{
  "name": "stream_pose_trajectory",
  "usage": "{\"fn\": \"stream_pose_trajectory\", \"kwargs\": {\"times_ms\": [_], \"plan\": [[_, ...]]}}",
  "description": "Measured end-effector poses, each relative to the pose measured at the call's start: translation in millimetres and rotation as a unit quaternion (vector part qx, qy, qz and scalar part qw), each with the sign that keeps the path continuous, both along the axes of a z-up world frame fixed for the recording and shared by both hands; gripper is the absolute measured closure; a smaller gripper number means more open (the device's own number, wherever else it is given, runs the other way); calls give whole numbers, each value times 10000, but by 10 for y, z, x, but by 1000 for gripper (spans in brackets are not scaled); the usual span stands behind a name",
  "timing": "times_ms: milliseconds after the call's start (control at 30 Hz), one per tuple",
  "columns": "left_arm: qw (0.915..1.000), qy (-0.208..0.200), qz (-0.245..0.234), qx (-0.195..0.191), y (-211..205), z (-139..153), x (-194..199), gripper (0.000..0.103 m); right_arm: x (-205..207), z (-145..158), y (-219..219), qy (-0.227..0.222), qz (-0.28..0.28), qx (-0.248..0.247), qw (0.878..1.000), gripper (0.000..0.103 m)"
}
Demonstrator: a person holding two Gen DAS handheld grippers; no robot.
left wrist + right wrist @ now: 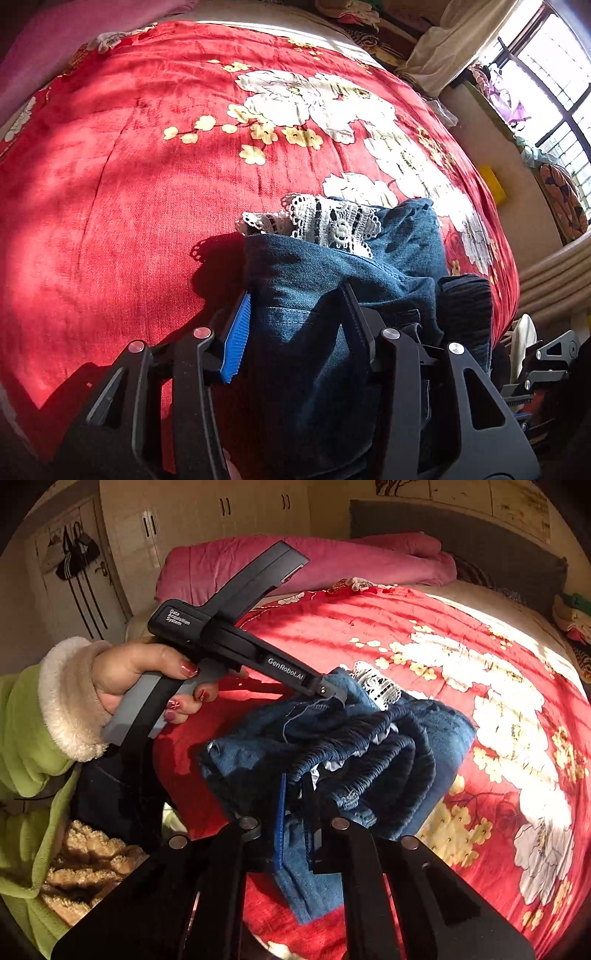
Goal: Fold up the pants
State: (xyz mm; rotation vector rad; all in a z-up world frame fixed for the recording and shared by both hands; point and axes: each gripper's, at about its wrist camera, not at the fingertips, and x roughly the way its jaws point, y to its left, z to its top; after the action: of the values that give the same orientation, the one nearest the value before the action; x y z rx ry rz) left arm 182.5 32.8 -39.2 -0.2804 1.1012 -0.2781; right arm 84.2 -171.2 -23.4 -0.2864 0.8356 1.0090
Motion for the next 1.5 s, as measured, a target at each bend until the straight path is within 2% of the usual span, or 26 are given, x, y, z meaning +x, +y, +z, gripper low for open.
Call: {"fn": "stream_pose_trajectory", "kwargs": {"times_ms": [100,200,300,367,433,533,567,600,667,767,900,933,967,1000,1067,1200,1400,1500], "plan": [[9999,-67,-82,-33,-8,19,32,65,-5,-88,-222,82,-214,-25,9997,97],[9999,-76,-133,43,-58,7,85,65,76,-296,-267,471,-431,25,9980,97],[9998,-79,-134,90,-85,1,108,65,39,-488,-147,318,-400,-229,9984,97],[9999,-72,-147,35,-77,7,113,64,5,-433,-161,399,-491,-123,9979,96],[9998,-77,-187,5,-62,21,109,64,-66,-230,-239,276,-556,98,9980,92],[9997,-67,-230,-46,-32,43,112,64,-301,153,-248,-243,-367,428,9981,69],[9997,-55,-238,-74,-24,45,117,64,-388,244,-187,-378,-197,494,9979,56],[9997,-57,-247,-73,-26,47,124,64,-474,308,-95,-512,12,501,9974,52],[9996,-66,-265,-43,-37,47,122,64,-618,346,163,-769,471,358,9953,52],[9996,-73,-259,-44,-41,33,116,64,-687,185,593,-1055,1045,-152,9888,53],[9996,-72,-277,-73,-32,23,119,63,-567,-96,963,-1304,1232,-865,9800,56],[9995,-75,-289,-77,-29,20,119,63,-534,-150,1017,-1336,1242,-985,9783,58],[9995,-72,-290,-79,-31,17,124,63,-508,-189,1058,-1368,1242,-1057,9771,68],[9995,-58,-287,-81,-25,8,131,63,-495,-216,1091,-1331,1255,-1108,9769,81],[9995,-47,-300,-69,-30,-4,149,63,-487,-246,1083,-1049,1364,-1004,9800,92],[9994,-37,-320,-103,-26,-18,176,62,-616,-213,910,-842,1565,-893,9800,96],[9994,-36,-298,-175,-27,-39,197,59,-620,-510,819,-587,1428,-1025,9827,97],[9994,-28,-295,-161,-36,-35,198,59,-607,-520,806,-429,1286,-871,9869,97]]}}
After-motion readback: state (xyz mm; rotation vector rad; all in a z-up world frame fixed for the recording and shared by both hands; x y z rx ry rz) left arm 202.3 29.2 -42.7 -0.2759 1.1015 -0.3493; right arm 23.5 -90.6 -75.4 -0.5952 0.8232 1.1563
